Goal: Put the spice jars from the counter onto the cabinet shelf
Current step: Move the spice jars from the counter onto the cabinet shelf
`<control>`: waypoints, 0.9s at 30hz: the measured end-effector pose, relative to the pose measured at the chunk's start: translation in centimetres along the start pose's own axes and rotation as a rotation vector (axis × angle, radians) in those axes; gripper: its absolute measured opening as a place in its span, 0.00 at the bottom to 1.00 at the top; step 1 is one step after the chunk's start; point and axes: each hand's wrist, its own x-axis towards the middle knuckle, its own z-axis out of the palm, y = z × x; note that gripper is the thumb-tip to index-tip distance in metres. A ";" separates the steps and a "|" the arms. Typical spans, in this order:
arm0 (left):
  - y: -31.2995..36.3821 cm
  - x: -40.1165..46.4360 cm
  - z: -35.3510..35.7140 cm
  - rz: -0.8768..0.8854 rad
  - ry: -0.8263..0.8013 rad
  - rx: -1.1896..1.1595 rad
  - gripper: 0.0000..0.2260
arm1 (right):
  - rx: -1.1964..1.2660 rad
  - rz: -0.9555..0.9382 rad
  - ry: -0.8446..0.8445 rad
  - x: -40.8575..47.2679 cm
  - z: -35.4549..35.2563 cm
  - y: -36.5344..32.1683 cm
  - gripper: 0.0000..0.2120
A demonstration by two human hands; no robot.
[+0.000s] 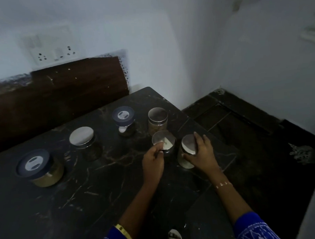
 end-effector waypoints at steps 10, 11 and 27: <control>-0.2 -0.1 1.4 0.122 0.122 0.088 0.16 | 0.221 -0.170 0.068 1.6 -1.1 0.9 0.42; 0.0 -0.3 1.4 0.143 0.141 0.080 0.16 | 0.256 -0.202 0.085 1.8 -1.6 0.5 0.42; 7.3 -0.8 0.4 -0.185 -0.386 -0.564 0.23 | 1.438 -0.283 -0.400 2.0 -8.0 -6.5 0.33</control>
